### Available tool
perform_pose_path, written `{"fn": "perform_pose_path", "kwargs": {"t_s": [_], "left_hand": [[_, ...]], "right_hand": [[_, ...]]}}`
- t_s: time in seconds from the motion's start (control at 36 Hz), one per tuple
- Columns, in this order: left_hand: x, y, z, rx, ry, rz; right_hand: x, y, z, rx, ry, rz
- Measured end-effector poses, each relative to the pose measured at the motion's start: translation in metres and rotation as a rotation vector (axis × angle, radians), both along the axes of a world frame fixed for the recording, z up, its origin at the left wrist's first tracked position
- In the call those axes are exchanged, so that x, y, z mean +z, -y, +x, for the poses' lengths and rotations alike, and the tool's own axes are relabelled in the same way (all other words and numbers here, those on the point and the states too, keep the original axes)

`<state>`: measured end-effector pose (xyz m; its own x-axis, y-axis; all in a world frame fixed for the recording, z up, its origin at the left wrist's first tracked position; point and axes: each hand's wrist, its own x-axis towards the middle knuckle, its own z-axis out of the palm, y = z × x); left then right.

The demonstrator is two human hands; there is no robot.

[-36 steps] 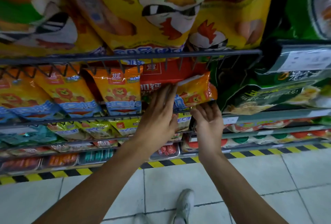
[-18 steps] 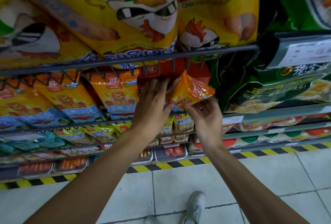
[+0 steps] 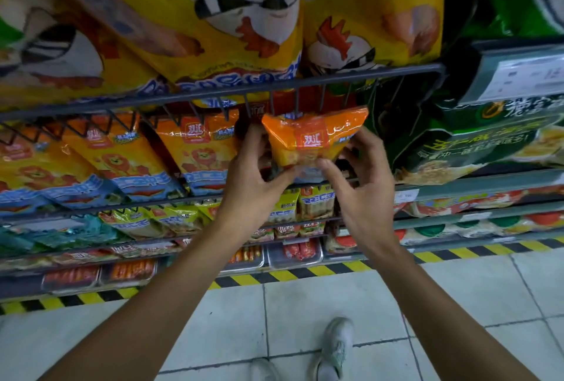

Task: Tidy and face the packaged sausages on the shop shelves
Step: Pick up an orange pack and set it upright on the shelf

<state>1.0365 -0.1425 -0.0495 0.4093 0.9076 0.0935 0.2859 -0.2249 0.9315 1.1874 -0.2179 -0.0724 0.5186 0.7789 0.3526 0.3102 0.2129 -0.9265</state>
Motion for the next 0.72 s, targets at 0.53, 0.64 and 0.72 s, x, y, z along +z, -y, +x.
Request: {"fn": "perform_pose_path", "kwargs": {"t_s": [0.53, 0.64, 0.72], "left_hand": [[-0.027, -0.011, 0.002, 0.047, -0.004, -0.11], [-0.033, -0.011, -0.001, 0.025, -0.07, -0.195], [-0.036, -0.011, -0.002, 0.033, -0.098, -0.182]], "right_hand": [[-0.009, -0.022, 0.021, 0.091, 0.14, -0.205], [-0.018, -0.027, 0.02, 0.13, 0.15, -0.268], [-0.017, -0.028, 0.022, 0.152, 0.151, -0.286]]}}
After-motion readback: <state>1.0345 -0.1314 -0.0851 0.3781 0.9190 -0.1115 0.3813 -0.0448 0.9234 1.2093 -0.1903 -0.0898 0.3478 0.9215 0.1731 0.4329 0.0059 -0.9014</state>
